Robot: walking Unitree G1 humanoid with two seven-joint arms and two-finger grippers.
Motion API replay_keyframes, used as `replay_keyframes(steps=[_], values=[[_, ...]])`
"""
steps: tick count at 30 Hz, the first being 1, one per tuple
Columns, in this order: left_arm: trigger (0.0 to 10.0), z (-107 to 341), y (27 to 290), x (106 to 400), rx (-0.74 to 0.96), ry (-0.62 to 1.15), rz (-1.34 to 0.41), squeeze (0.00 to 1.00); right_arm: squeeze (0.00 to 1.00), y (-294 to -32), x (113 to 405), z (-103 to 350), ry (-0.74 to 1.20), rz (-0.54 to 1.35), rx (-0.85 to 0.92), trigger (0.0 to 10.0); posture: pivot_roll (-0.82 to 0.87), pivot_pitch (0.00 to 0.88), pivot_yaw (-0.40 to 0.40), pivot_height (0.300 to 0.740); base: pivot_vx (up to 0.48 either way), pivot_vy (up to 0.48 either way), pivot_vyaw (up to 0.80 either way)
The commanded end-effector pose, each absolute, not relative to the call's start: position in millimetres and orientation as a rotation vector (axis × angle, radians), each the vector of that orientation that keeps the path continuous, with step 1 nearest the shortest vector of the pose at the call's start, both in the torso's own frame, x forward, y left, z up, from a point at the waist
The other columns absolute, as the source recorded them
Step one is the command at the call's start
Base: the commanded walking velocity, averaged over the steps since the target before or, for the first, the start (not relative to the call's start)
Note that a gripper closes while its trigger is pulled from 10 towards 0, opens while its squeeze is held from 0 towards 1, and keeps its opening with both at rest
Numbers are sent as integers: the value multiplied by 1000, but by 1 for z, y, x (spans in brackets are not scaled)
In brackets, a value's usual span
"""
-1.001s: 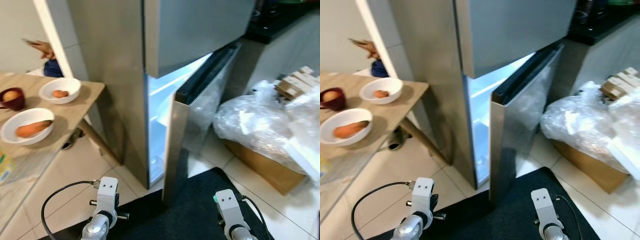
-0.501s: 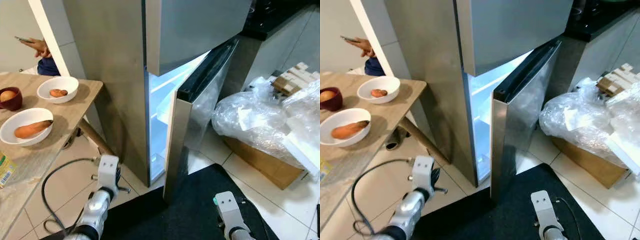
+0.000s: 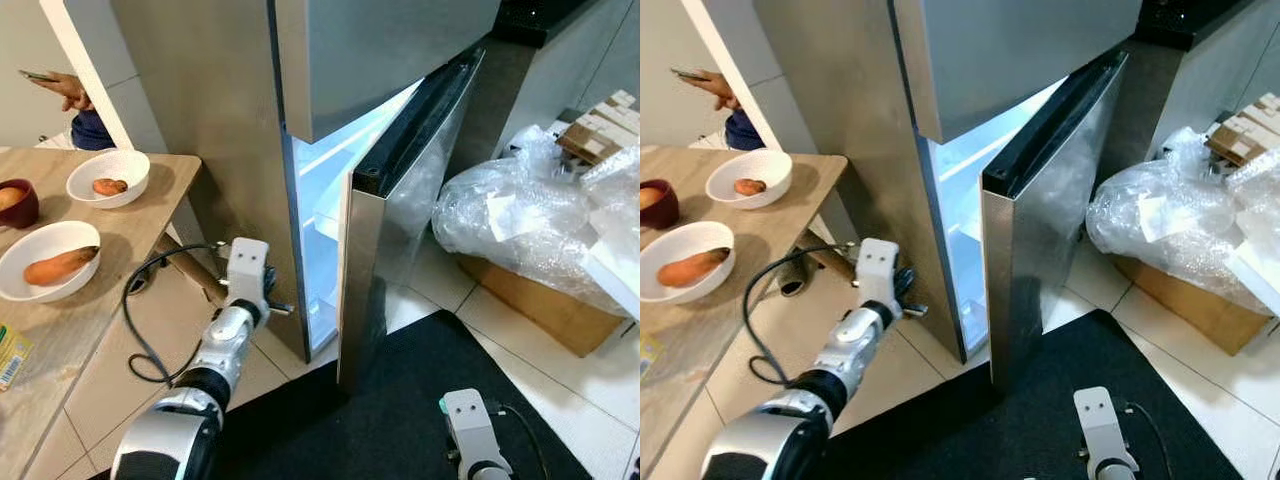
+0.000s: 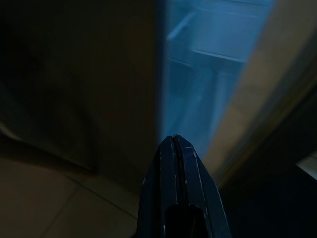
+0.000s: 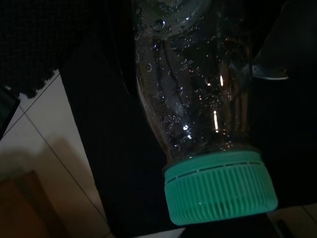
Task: Restocking fridge
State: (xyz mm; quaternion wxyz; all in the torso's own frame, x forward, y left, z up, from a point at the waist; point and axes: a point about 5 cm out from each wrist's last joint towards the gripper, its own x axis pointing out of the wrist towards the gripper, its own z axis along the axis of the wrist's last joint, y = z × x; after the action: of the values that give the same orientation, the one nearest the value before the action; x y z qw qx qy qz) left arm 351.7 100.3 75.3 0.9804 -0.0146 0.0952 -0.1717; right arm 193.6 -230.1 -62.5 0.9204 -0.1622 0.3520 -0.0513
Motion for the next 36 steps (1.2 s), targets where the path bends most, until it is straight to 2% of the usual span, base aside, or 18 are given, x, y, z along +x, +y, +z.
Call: replay_keyframes(steps=[1,12,19,26,36], values=[[10000,74,91,352,-56,222,-371,0,0,-232,191,-62,704,-130,-317,10000,-172,157,107,740,0,0,0],[10000,87,80,359,-65,183,-345,0,0,-237,194,-58,672,-136,-327,10000,-210,174,108,740,0,0,0],[10000,94,65,361,-104,176,-381,0,0,-242,191,-57,665,-138,-340,10000,-222,185,100,740,0,0,0],[10000,102,29,357,-129,178,-526,0,0,-243,189,-57,663,-139,-344,10000,-228,195,104,740,0,0,0],[10000,104,2,345,-172,168,-691,0,0,-243,186,-58,661,-134,-341,10000,-234,199,100,740,0,0,0]])
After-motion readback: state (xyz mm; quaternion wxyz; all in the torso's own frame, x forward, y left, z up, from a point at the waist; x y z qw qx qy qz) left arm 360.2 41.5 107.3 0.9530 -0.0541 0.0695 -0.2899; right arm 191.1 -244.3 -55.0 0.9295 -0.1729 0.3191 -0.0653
